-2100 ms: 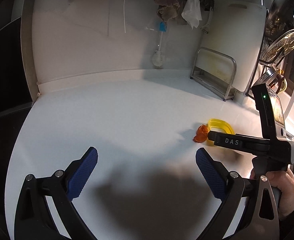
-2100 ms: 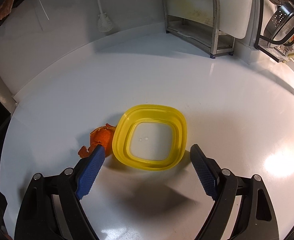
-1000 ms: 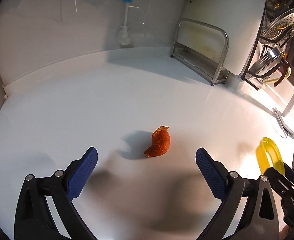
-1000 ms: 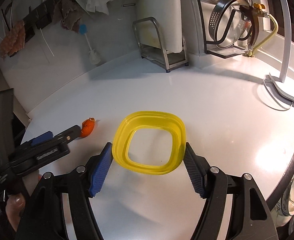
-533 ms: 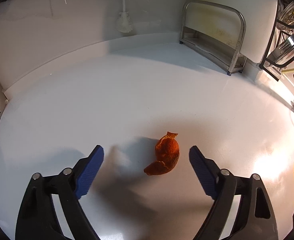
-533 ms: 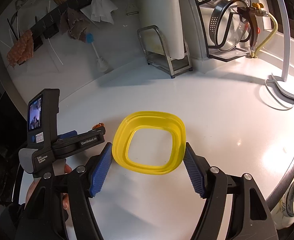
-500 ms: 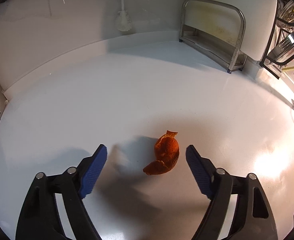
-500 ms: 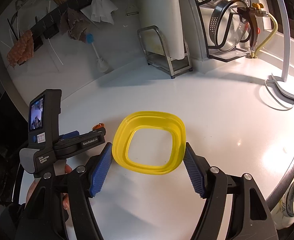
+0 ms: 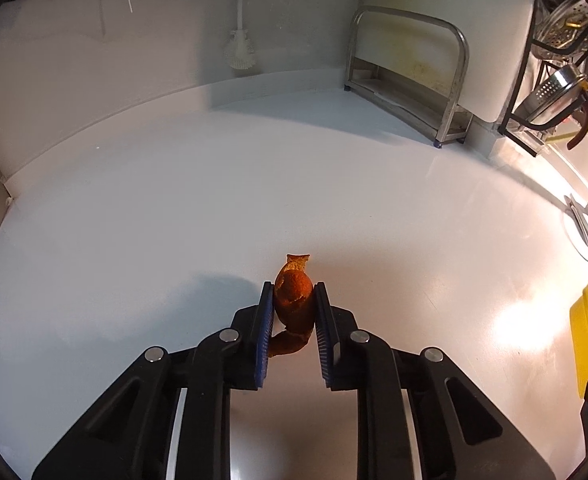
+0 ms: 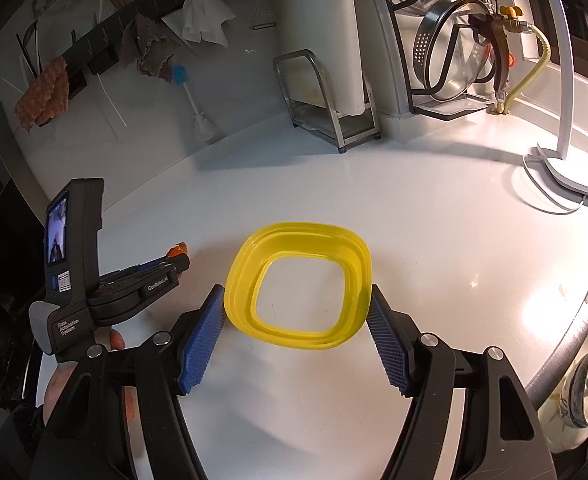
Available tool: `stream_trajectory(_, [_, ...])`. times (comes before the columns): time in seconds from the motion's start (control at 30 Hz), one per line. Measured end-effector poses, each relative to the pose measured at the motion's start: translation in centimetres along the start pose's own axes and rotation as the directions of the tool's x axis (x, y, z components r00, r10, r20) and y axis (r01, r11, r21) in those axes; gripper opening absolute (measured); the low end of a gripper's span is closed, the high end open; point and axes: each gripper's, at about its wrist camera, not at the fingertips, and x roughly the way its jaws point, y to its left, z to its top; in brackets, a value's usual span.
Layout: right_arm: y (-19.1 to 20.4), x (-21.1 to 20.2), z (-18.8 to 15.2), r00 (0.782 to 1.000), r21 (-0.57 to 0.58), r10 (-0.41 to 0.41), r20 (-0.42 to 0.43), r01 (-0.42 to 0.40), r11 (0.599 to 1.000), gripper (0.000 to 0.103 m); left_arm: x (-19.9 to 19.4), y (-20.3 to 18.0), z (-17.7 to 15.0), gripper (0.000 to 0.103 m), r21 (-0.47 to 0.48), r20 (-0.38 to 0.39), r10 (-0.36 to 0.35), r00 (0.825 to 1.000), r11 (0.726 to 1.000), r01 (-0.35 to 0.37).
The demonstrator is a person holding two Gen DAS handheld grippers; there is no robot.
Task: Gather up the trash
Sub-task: 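Carry the peel in the left gripper and container in the right gripper over the bin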
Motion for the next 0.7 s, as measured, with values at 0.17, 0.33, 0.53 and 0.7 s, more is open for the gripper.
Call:
stream_trajectory(0.17, [0.5,-2.3,-1.6,1.0,-0.004,-0.005,0.008,0.005,1.0,0.068,-5.3,-1.4,-2.1,0.02,0.055,0.095,-0.008,0.995,0.998,0.003])
stream_trajectory(0.33, [1.3,-6.1,-4.2,1.0,0.01,-0.008,0.016,0.008,1.0,0.067,-11.1,-2.0,-5.3,0.02,0.098,0.149,-0.043,0.988,0.995,0.028])
stream_trajectory(0.53, [2.1,-11.4,-8.4,1.0,0.025,-0.01,0.021,0.009,1.0,0.068,-17.3,-2.0,-9.7,0.02,0.12,0.184,-0.093,0.978,0.99,0.071])
stream_trajectory(0.7, [2.1,-15.3,-12.7,1.0,0.051,-0.02,0.02,0.019,0.999,0.068,-20.6,-2.3,-13.7,0.02,0.143,0.175,-0.138,0.975,0.983,0.113])
